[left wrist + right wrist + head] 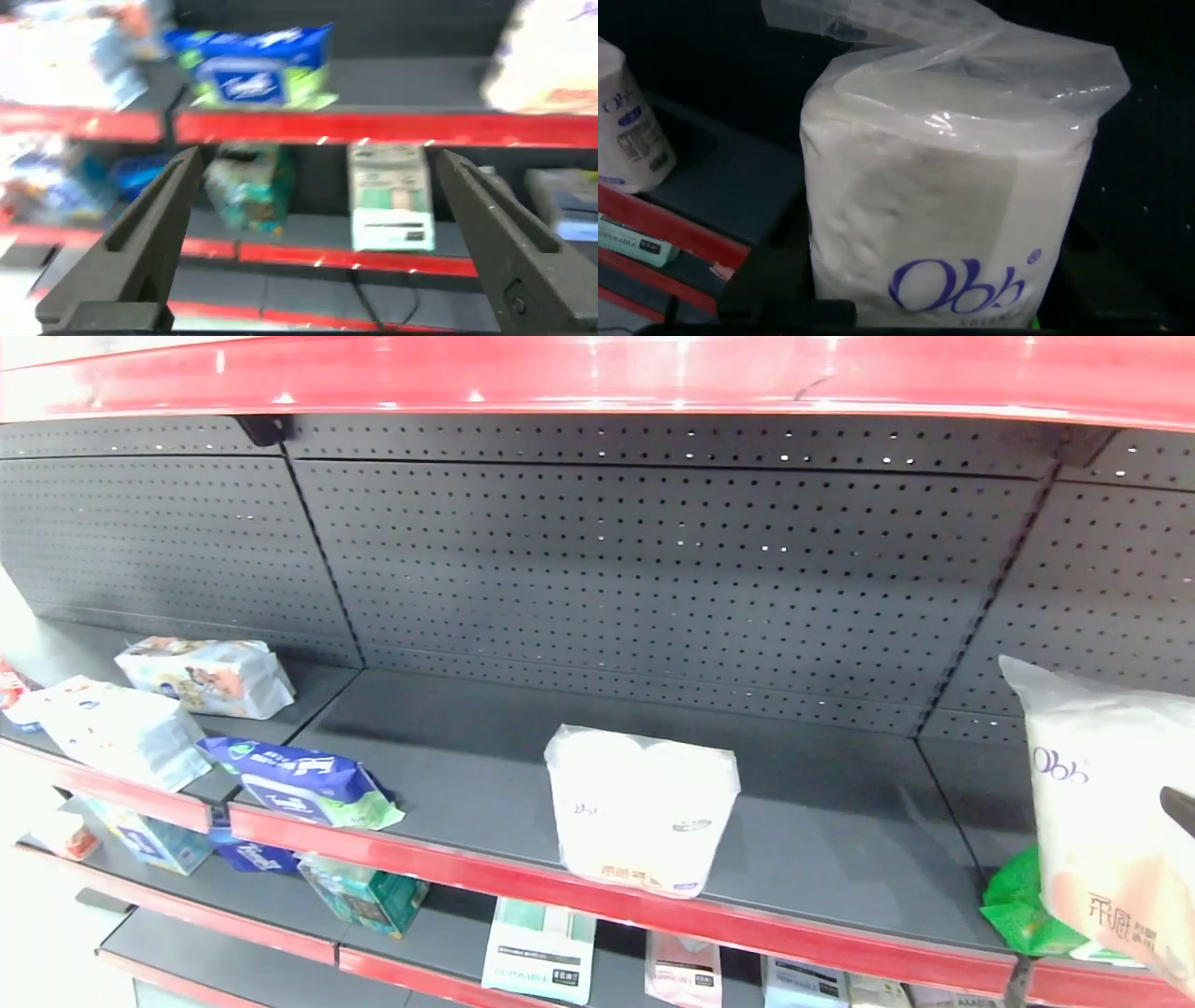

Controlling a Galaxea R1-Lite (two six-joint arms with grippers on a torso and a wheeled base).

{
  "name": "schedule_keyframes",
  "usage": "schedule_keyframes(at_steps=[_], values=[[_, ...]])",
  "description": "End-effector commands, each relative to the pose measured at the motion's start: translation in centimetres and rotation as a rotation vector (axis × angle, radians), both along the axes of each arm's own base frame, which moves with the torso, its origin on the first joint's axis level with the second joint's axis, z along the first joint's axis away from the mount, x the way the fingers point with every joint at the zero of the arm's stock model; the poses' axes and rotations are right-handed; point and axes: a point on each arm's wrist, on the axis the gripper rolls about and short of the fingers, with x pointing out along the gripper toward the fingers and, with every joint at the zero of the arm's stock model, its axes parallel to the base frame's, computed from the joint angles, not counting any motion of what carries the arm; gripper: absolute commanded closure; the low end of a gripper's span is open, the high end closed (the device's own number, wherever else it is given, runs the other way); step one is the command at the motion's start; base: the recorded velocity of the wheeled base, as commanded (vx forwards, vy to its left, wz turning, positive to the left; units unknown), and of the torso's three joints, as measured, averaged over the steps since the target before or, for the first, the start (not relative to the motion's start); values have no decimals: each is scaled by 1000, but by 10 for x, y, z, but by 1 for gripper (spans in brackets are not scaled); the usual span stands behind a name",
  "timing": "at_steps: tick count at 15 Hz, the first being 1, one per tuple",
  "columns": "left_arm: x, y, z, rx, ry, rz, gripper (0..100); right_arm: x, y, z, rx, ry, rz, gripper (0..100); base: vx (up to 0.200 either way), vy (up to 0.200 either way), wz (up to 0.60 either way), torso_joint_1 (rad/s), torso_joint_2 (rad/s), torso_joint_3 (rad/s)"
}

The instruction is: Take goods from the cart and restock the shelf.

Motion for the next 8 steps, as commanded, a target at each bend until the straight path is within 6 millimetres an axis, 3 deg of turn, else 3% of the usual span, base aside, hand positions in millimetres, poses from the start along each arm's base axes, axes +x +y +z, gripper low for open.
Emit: schedule_keyframes(at_steps=[1,4,8], values=[[1,0,-1,-12,10,0,0,9,0,6,0,10,5,100,0,0,0,0,0,0],[6,-1,-10,-28,-24,-34,0,23,1,16,9,19,50,100,0,0,0,0,0,0],[5,-1,-11,-55,-8,-37,0,35,3,14,33,62,140,100,0,0,0,0,0,0]])
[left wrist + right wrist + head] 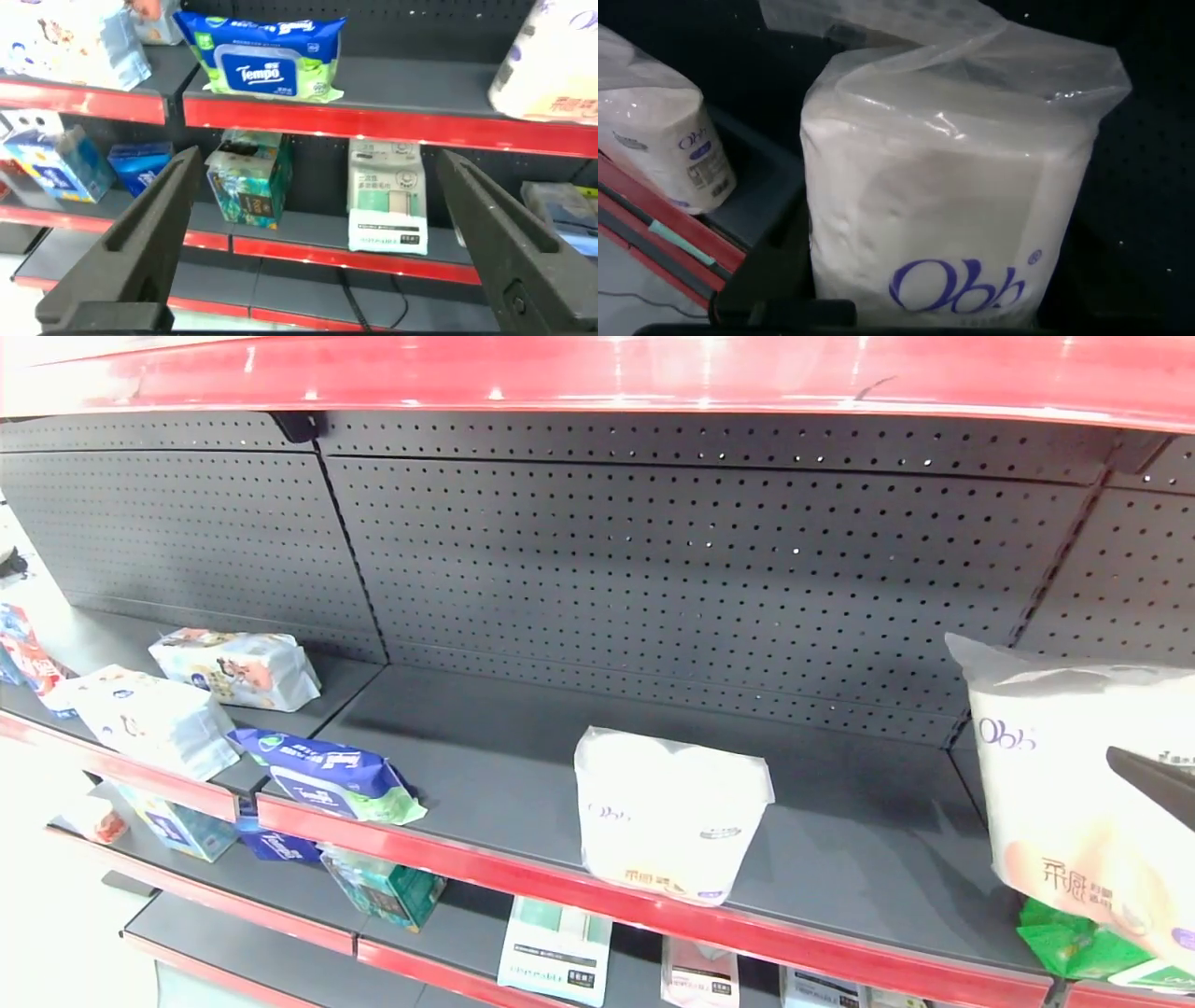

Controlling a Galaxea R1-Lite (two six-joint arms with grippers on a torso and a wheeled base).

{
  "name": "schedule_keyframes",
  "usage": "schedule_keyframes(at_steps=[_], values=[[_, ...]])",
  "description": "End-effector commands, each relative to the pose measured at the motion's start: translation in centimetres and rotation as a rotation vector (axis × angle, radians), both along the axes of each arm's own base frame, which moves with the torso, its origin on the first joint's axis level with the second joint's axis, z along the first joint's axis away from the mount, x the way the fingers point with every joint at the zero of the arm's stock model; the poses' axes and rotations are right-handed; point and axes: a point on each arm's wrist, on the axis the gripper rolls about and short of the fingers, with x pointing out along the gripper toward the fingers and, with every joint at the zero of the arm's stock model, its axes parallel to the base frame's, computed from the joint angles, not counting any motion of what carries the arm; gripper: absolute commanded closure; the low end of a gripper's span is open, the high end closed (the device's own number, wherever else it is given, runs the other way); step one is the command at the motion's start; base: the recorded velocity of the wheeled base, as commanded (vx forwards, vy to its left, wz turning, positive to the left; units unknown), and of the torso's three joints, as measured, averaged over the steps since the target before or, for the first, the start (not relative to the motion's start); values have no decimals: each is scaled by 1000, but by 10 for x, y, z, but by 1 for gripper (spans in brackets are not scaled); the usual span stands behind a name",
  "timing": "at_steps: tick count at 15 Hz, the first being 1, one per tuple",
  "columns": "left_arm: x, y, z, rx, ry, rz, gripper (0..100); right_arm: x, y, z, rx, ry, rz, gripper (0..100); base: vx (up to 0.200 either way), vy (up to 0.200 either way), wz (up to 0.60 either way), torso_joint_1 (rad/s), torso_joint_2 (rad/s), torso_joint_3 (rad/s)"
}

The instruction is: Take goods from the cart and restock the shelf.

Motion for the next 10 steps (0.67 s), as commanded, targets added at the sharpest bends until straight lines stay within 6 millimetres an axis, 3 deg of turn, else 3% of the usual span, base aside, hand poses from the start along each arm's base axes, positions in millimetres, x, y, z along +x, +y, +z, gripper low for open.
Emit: schedule_keyframes(at_steps=[1,2,5,10], values=[[1,0,-1,1,10,0,0,11,1,-1,6,35,29,100,0,0,0,0,0,0],[1,0,-1,1,10,0,0,13,1,-2,9,44,41,100,0,0,0,0,0,0],[1,0,-1,1,10,0,0,47,5,-1,15,71,91,100,0,0,0,0,0,0],[1,0,-1,1,9,0,0,98,15,-15,37,103,198,100,0,0,0,0,0,0]])
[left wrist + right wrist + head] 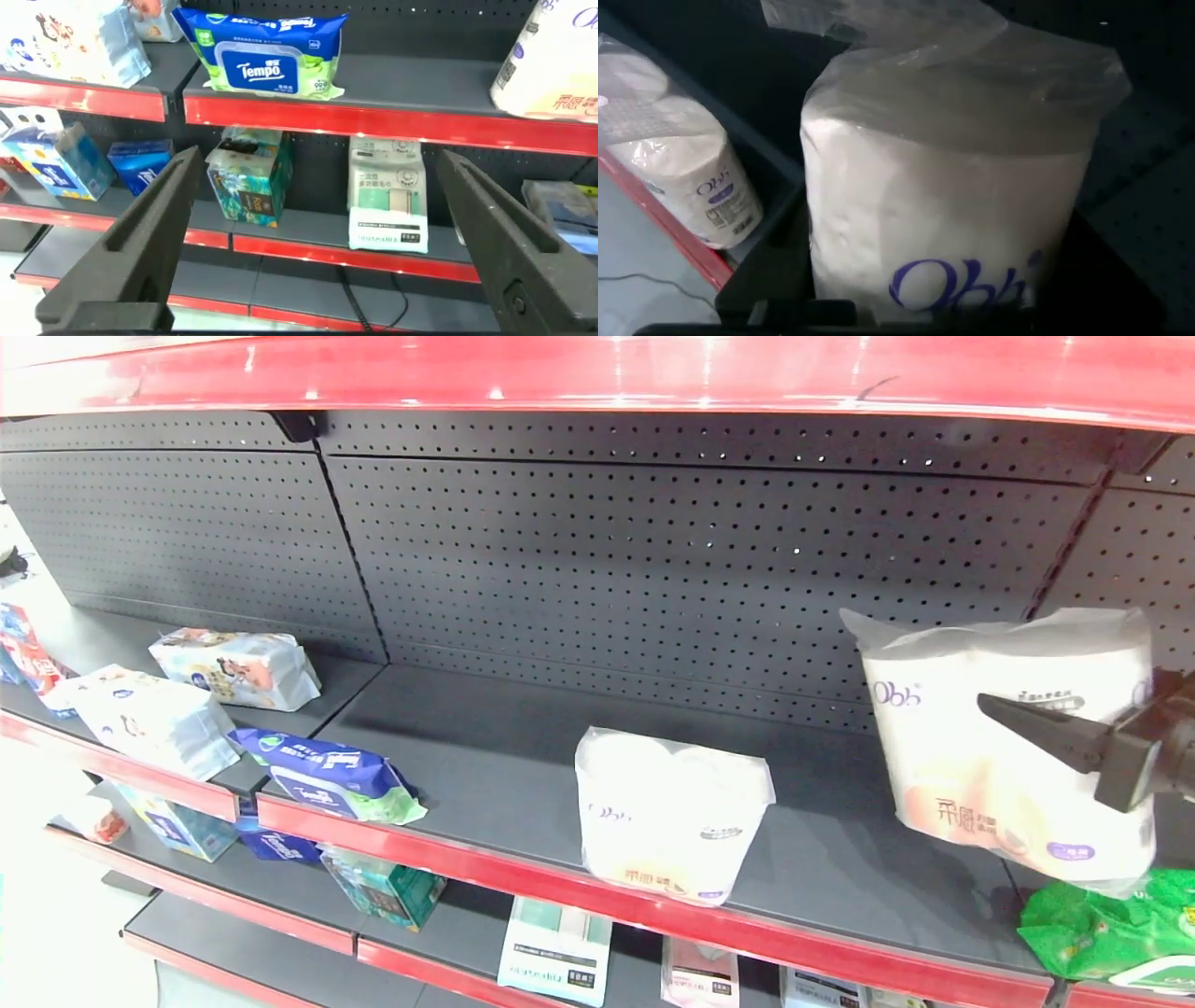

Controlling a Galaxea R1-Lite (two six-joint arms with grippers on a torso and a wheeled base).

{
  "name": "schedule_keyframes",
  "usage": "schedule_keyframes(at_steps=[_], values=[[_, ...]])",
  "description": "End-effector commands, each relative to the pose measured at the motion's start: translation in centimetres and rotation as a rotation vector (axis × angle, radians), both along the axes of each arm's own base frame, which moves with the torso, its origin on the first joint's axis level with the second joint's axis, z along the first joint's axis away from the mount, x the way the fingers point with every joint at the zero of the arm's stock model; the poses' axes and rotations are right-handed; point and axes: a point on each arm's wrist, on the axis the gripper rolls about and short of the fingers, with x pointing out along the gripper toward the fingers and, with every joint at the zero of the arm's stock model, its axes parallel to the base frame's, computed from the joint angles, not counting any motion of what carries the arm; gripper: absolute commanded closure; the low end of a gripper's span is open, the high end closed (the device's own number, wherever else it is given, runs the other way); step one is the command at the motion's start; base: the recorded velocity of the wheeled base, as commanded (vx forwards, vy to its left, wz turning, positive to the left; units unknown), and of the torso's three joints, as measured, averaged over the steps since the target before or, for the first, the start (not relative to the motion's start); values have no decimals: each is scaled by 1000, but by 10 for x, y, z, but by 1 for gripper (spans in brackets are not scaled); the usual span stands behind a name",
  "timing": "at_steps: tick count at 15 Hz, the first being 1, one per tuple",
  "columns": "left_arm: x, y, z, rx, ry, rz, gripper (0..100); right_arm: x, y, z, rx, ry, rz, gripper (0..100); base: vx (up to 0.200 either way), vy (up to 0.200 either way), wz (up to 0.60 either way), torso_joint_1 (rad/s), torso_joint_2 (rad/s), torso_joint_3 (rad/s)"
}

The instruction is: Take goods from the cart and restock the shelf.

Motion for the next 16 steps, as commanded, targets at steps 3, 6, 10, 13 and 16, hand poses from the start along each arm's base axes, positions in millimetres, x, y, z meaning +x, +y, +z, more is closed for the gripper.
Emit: schedule_keyframes(at_steps=[3,6,10,13,16], values=[[0,0,0,0,4,0,0,50,6,-23,14,119,78,100,0,0,0,0,0,0],[0,0,0,0,4,0,0,84,12,-30,25,69,145,100,0,0,0,0,0,0],[0,0,0,0,4,0,0,108,17,-35,43,86,243,100,0,0,0,0,0,0],[0,0,0,0,4,0,0,122,26,-37,57,90,321,100,0,0,0,0,0,0],[0,0,0,0,4,0,0,141,41,-39,64,84,404,100,0,0,0,0,0,0]])
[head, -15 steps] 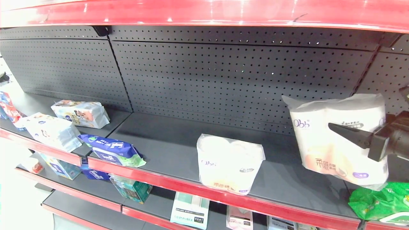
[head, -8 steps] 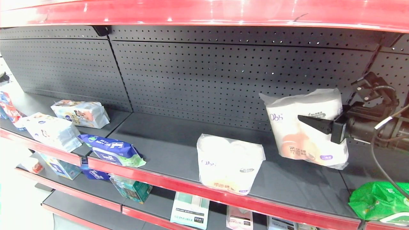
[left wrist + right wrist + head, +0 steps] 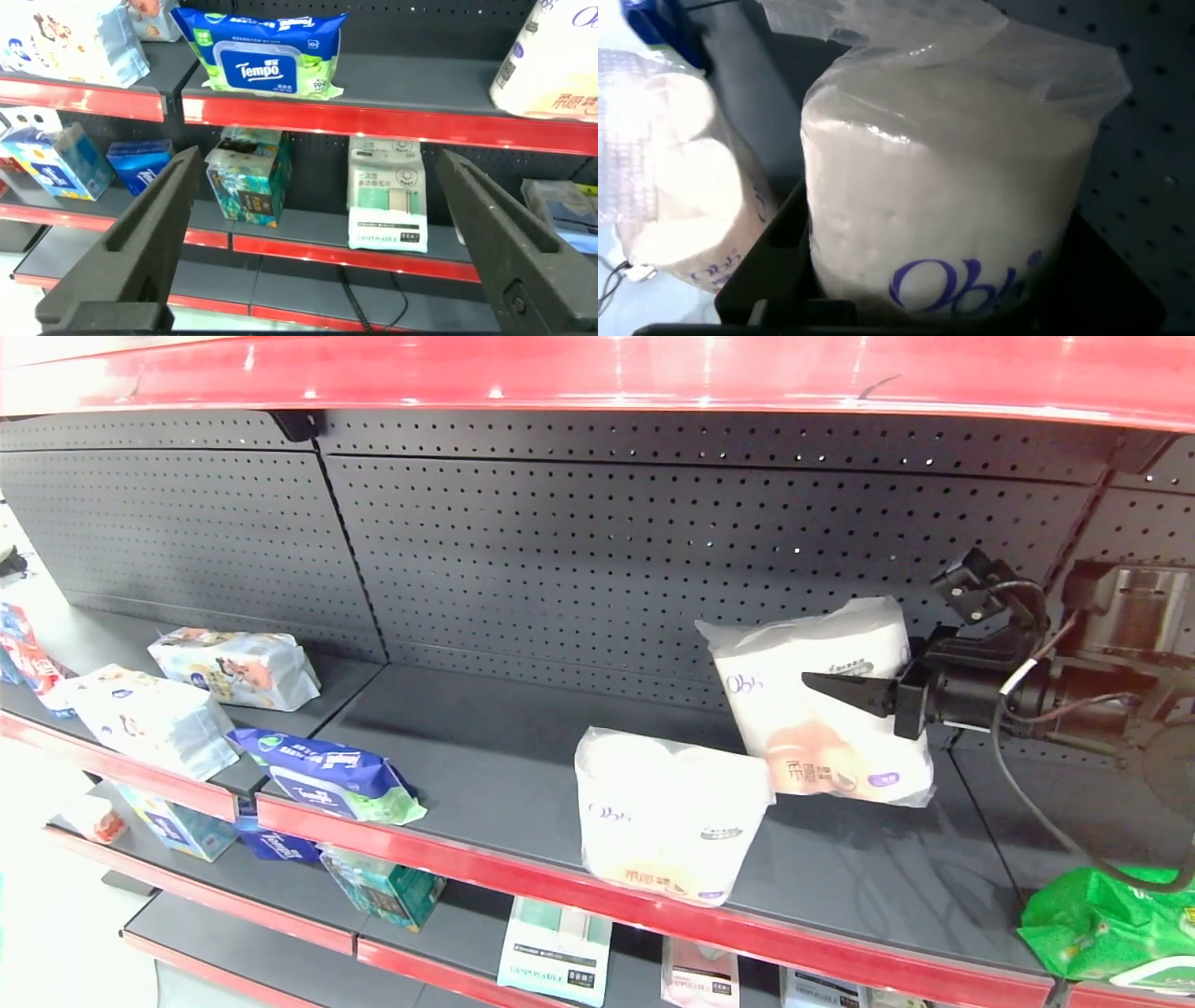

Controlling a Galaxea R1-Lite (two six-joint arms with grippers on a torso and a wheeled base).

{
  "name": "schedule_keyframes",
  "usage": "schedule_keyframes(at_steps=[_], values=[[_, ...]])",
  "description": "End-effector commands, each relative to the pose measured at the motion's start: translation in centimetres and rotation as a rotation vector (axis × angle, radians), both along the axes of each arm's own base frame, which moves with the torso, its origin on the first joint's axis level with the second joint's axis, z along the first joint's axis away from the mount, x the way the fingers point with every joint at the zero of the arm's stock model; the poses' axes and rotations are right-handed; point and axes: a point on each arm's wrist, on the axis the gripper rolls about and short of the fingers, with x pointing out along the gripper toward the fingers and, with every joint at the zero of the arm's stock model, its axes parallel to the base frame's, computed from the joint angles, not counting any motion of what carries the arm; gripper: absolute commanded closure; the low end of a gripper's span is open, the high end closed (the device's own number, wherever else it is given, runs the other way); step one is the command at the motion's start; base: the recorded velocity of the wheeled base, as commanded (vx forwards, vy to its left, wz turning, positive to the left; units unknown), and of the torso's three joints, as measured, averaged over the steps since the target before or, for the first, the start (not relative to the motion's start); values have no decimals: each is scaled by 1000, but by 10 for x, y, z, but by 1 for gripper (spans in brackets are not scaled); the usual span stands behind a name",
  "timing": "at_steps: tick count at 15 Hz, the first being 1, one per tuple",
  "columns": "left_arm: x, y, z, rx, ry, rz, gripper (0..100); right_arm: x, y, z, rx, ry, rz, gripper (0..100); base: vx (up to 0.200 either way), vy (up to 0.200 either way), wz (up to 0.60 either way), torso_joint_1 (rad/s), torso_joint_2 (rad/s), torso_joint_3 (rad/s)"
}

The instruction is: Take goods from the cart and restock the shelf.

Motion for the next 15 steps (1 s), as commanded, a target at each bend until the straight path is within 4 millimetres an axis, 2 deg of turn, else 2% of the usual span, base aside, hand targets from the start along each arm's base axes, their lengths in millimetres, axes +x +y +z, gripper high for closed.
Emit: schedule_keyframes(at_steps=[1,3,6,9,12,14,15], values=[[0,0,0,0,3,0,0,21,12,-8,6,7,52,100,0,0,0,0,0,0],[0,0,0,0,3,0,0,34,27,-14,13,-2,111,100,0,0,0,0,0,0],[0,0,0,0,3,0,0,51,47,-33,14,-6,158,100,0,0,0,0,0,0],[0,0,0,0,3,0,0,61,63,-48,13,2,194,100,0,0,0,0,0,0],[0,0,0,0,3,0,0,79,68,-64,17,-31,196,100,0,0,0,0,0,0],[0,0,0,0,3,0,0,80,65,-68,15,-21,191,100,0,0,0,0,0,0],[0,0,0,0,3,0,0,78,57,-73,13,-2,201,100,0,0,0,0,0,0]])
